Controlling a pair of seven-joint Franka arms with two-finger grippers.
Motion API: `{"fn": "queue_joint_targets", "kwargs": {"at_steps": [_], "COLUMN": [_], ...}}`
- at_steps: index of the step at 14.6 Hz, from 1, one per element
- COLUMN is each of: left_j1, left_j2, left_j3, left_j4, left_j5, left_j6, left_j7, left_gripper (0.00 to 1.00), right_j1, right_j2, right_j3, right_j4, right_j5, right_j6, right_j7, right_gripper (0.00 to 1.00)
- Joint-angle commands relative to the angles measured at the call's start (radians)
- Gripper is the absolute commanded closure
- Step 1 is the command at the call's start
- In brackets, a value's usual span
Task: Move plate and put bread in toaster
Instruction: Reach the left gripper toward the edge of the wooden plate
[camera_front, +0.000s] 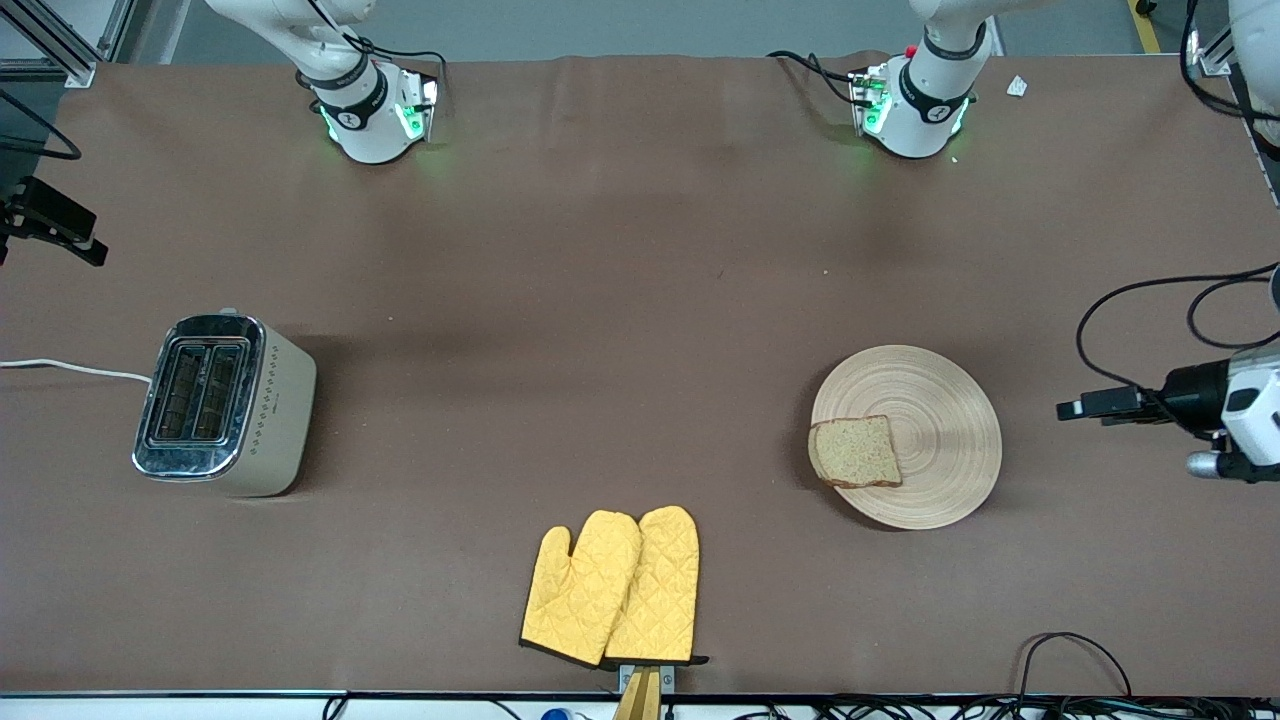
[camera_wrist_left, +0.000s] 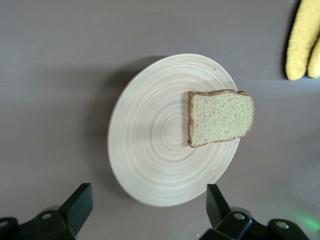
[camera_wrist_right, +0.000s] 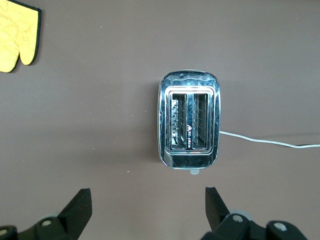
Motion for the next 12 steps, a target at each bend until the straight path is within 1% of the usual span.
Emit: {"fn": "queue_joint_targets", "kwargs": {"at_steps": [1,2,6,8,12], "left_j1": [0.033,0.05,0.1,0.108,0.123], "left_j2": [0.08,0.106,0.2,0.237,0.295], "left_j3": [-0.001,-0.001,-0.004,-0.004,-0.008], "left_j4": [0.038,0.035,0.035,0.034,0.035], "left_j5": [-0.141,-0.188,-0.285,-0.314,-0.316], "left_j6": [-0.001,-0.001,-0.001,-0.001,-0.007], "left_j7": [0.121,0.174,0.357,0.417,0.489], "left_gripper": [0.0,0.0,0.0,0.06,0.25], "right_j1": [-0.01,-0.01,-0.013,-0.022,-0.033], "right_j2": [-0.009,-0.009,-0.009,-0.009,-0.007], "right_j3": [0.009,0.009,0.008,0.008,0.008], "right_j4": [-0.002,-0.002,-0.003,-0.003,-0.003], "right_j5": [0.001,0.001,-0.002,0.0,-0.002], "right_j6": [0.002,0.001,-0.01,-0.007,-0.01], "right_j7": [0.014,0.014,0.014,0.014,0.016], "right_gripper": [0.0,0.0,0.0,0.0,0.0]}}
